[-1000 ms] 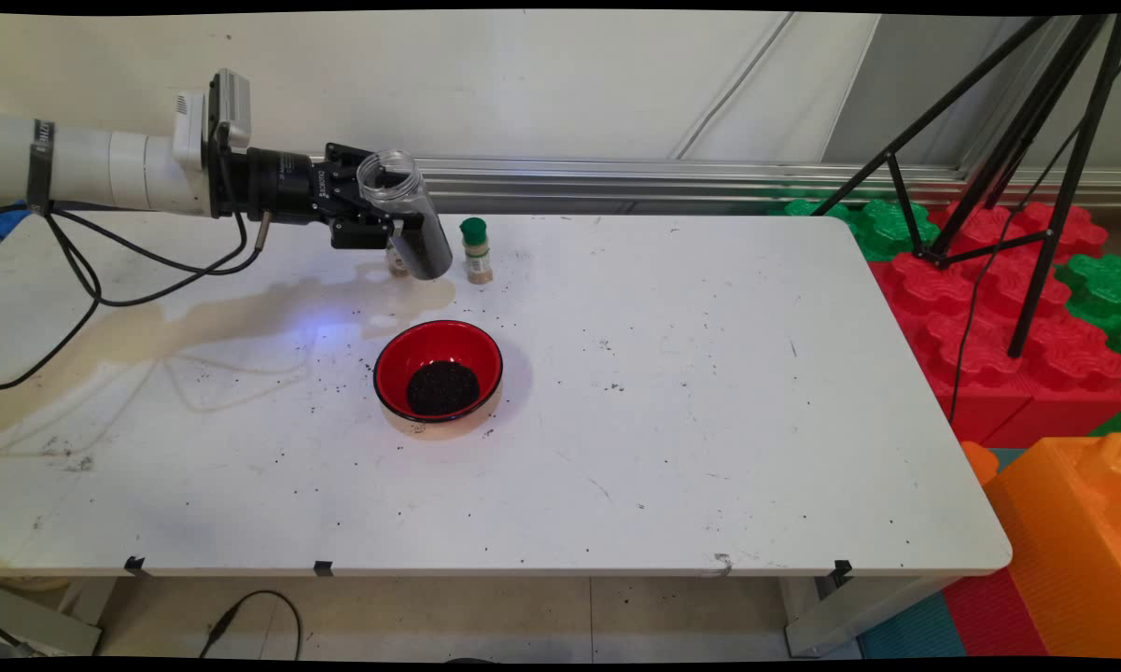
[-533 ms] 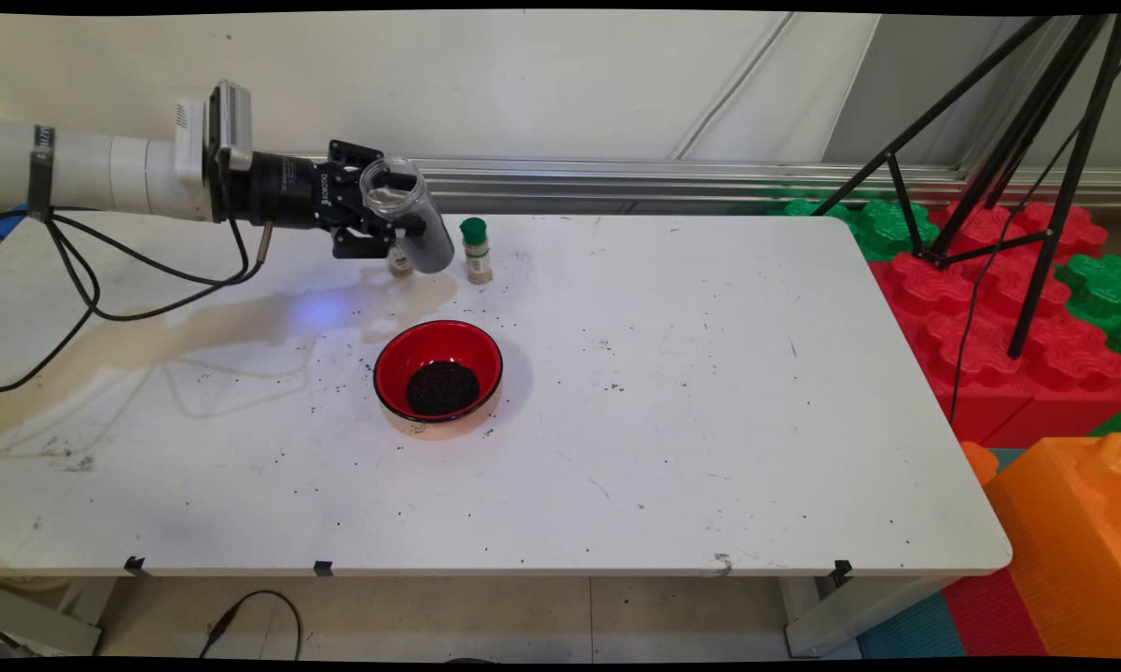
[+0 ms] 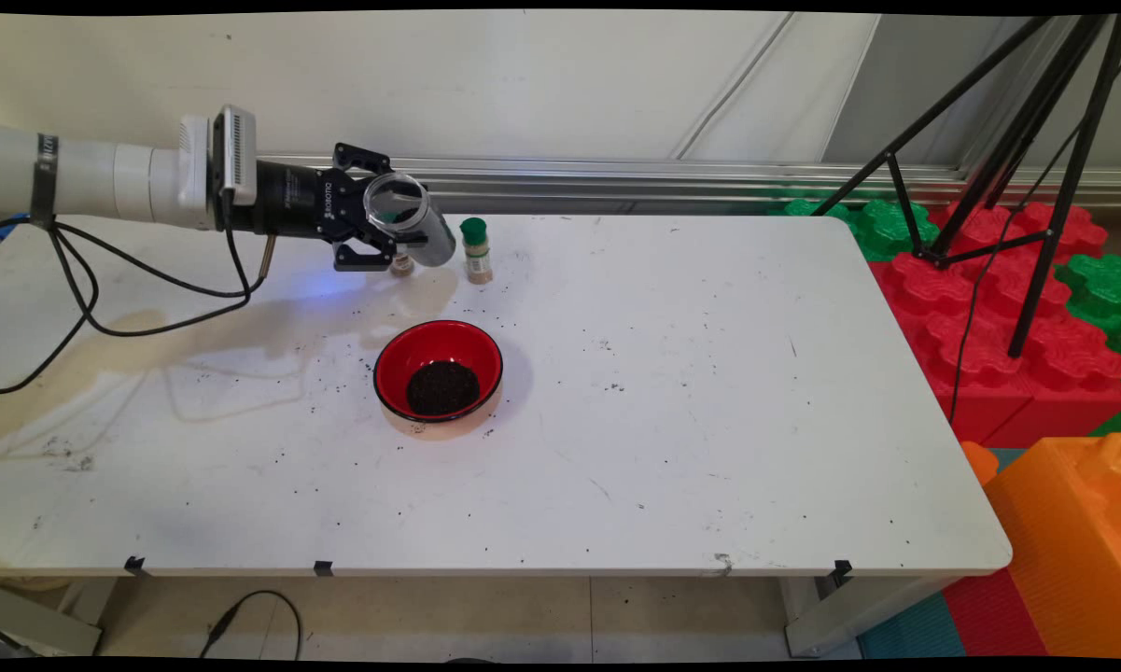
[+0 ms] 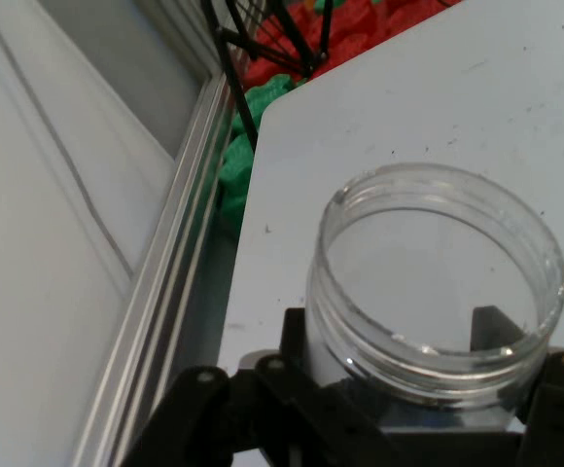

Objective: Pour the black seasoning powder in the red bowl

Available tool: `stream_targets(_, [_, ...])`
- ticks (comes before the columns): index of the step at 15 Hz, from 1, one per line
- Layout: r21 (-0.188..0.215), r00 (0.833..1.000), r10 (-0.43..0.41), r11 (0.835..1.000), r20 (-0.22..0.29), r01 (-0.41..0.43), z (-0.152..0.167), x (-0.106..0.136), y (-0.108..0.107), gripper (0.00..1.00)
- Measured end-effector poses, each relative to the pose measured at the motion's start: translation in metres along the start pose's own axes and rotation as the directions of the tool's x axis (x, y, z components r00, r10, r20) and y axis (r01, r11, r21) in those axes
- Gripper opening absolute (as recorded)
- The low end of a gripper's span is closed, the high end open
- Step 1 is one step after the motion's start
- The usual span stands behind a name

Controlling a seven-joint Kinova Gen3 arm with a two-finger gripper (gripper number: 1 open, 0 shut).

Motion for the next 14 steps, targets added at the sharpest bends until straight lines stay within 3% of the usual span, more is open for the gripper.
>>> stream_targets(7, [0.003, 0.986, 0.167, 0.986, 0.01, -0.167, 0.001, 0.002, 0.006, 0.0])
stream_targets(14, [0.002, 0.94, 0.34, 0.94, 0.02, -0.34, -0.002, 0.004, 0.014, 0.0])
